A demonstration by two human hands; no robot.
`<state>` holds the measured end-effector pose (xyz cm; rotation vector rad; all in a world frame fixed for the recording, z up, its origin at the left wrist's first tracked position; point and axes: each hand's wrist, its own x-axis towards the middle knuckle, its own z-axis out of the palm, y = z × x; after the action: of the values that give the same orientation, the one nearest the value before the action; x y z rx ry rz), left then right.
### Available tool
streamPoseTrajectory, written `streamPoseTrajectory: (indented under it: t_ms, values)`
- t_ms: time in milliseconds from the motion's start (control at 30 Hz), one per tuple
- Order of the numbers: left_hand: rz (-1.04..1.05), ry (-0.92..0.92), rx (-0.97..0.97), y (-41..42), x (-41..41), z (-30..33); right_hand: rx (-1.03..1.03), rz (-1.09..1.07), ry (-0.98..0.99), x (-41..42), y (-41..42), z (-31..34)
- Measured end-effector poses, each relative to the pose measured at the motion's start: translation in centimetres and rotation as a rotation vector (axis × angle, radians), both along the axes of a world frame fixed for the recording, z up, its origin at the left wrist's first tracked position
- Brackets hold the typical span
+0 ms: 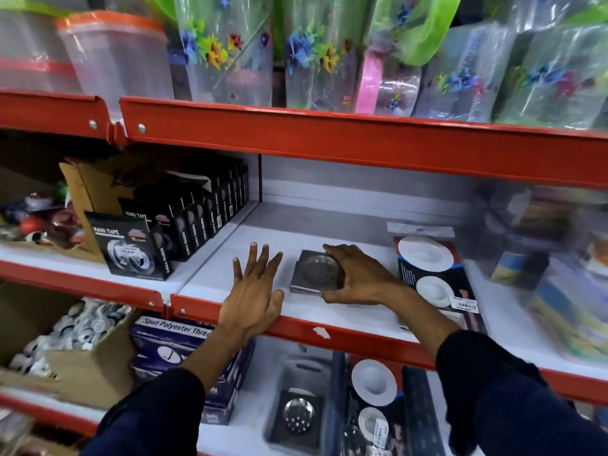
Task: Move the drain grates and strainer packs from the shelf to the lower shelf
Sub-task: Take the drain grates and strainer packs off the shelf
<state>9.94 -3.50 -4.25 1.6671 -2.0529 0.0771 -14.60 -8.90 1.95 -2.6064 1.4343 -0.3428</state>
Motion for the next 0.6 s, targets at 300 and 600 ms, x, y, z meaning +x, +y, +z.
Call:
streamPoseTrajectory:
  t_ms: [300,600]
  values:
    - [0.002,-0.013,0.007,0.5,-0.1,0.1,-0.373,0.127,-0.084,-3.3,11.8,-4.0]
    - [0.006,0.009,0.025,0.6,-0.4,0.4,-0.306,0.304,0.025,-2.7,14.7,-16.5]
